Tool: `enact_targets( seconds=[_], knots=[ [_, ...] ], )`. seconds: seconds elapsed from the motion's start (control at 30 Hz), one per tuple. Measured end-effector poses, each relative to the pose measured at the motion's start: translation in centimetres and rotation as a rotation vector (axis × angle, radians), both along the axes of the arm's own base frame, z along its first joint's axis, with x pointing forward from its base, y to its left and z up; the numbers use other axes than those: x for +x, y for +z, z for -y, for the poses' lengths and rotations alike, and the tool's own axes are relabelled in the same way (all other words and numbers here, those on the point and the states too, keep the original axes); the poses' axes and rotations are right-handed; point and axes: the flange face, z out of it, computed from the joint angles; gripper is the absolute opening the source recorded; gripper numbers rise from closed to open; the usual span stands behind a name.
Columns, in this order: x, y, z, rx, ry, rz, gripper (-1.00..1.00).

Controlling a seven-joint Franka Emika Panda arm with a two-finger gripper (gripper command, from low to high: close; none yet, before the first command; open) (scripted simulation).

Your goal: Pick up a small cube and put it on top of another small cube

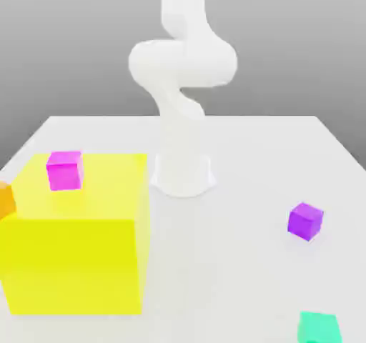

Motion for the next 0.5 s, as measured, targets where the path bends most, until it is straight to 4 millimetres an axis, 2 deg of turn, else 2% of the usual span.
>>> enact_targets(
  seconds=[0.13,0.27,0.5],
  knots=[
    [4.9,-5.2,-2.1,-0.043,0.177,-0.096,0.00],
    [8.9,-10.9,-4.8,-0.090,0.345,-0.181,0.00],
    [13.3,-22.1,-10.3,-0.193,0.630,-0.315,0.00]
  ],
)
